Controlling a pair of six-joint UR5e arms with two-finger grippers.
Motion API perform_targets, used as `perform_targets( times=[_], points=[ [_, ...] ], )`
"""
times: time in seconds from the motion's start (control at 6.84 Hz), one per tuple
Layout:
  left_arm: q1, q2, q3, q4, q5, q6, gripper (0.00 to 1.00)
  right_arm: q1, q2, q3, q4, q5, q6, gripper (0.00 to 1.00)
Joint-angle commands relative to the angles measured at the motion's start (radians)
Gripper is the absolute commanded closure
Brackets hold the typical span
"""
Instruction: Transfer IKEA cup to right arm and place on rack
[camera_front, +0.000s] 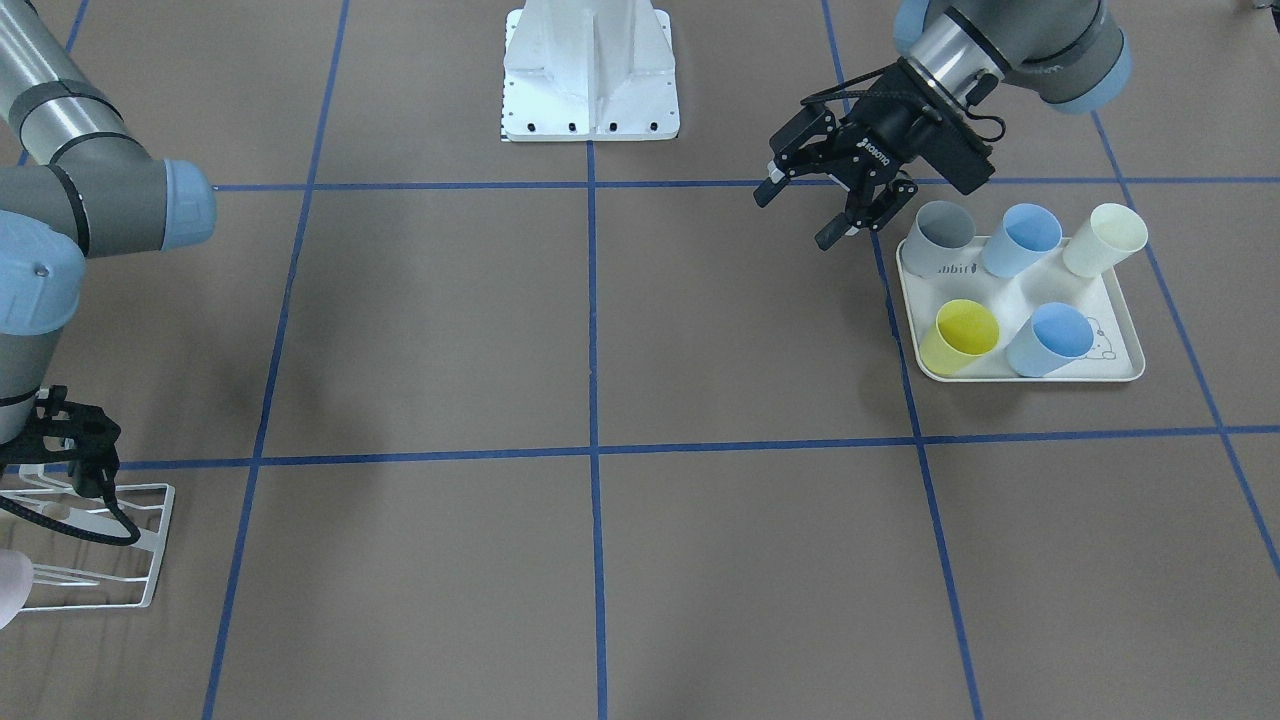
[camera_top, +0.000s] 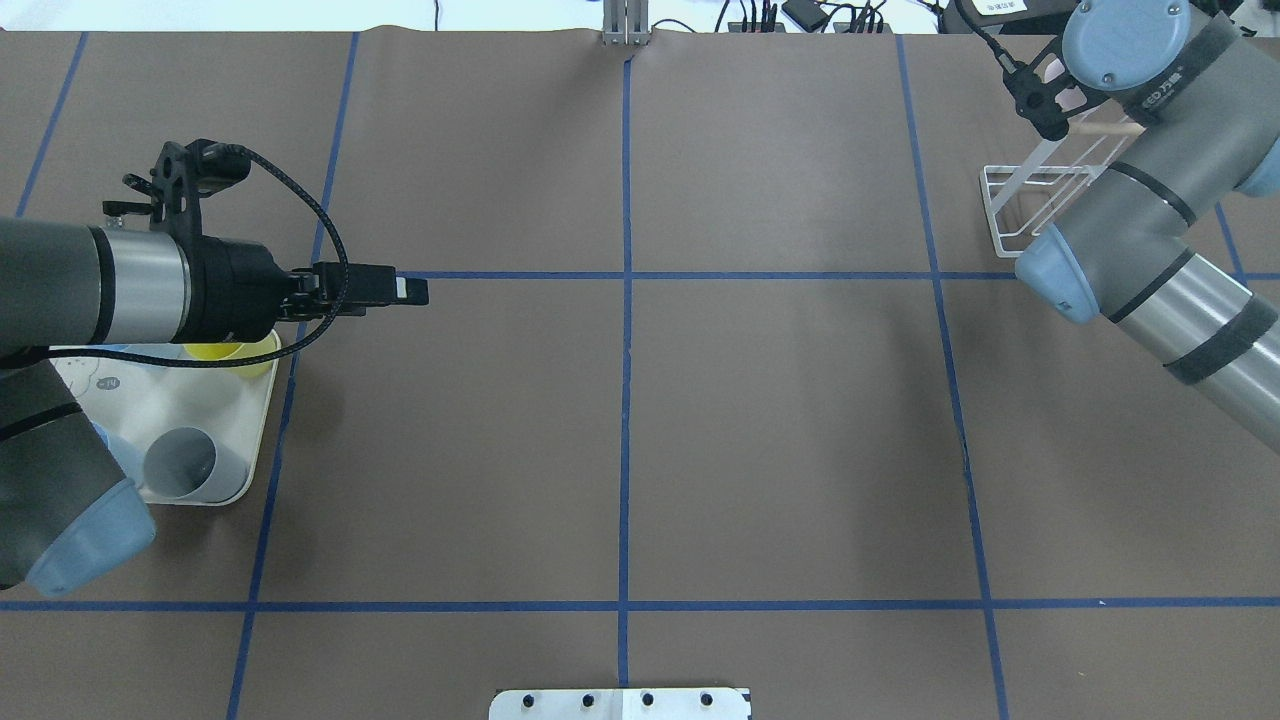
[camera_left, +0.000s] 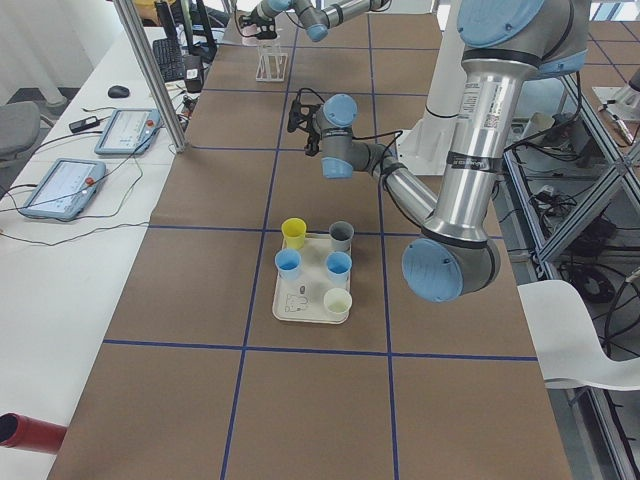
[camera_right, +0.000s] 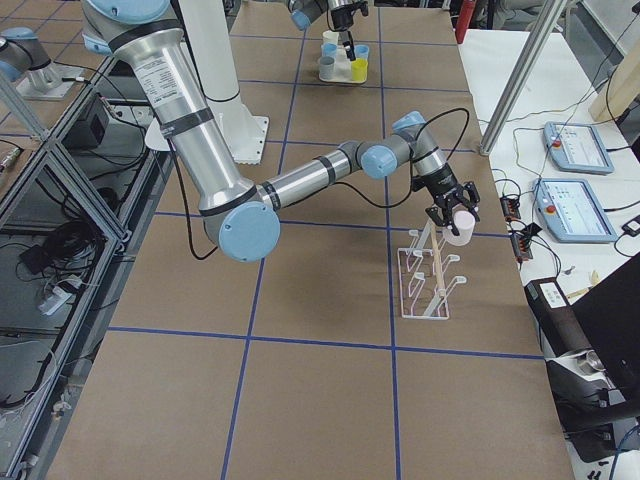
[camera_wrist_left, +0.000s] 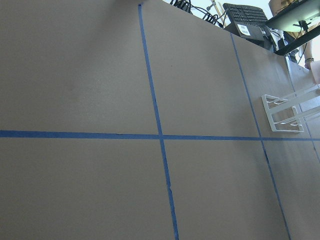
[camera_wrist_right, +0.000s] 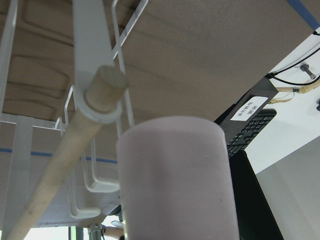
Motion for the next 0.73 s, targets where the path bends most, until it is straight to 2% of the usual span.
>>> perform_targets(
  times=[0.0,0.15,0.29,0.44,0.58],
  points=[
    [0.0,0.0,-0.002,0.0,0.001,-0.003,0.0,-0.022,-0.009,0.0,0.0,-0.031,0.026,1.0],
    [0.0,0.0,-0.002,0.0,0.001,-0.004,0.0,-0.039,-0.019,0.0,0.0,-0.046,0.05,0.98],
    [0.002,0.0,0.0,0.0,0.001,-0.004,0.0,-0.043,-0.019,0.0,0.0,-0.05,0.051,0.86],
    [0.002,0.0,0.001,0.0,0.001,-0.004,0.0,-0.043,-0.019,-0.001,0.0,-0.05,0.057,0.64],
    [0.002,0.0,0.0,-0.002,0.001,-0.004,0.0,-0.043,-0.019,-0.001,-0.002,-0.05,0.064,0.33]
  ],
)
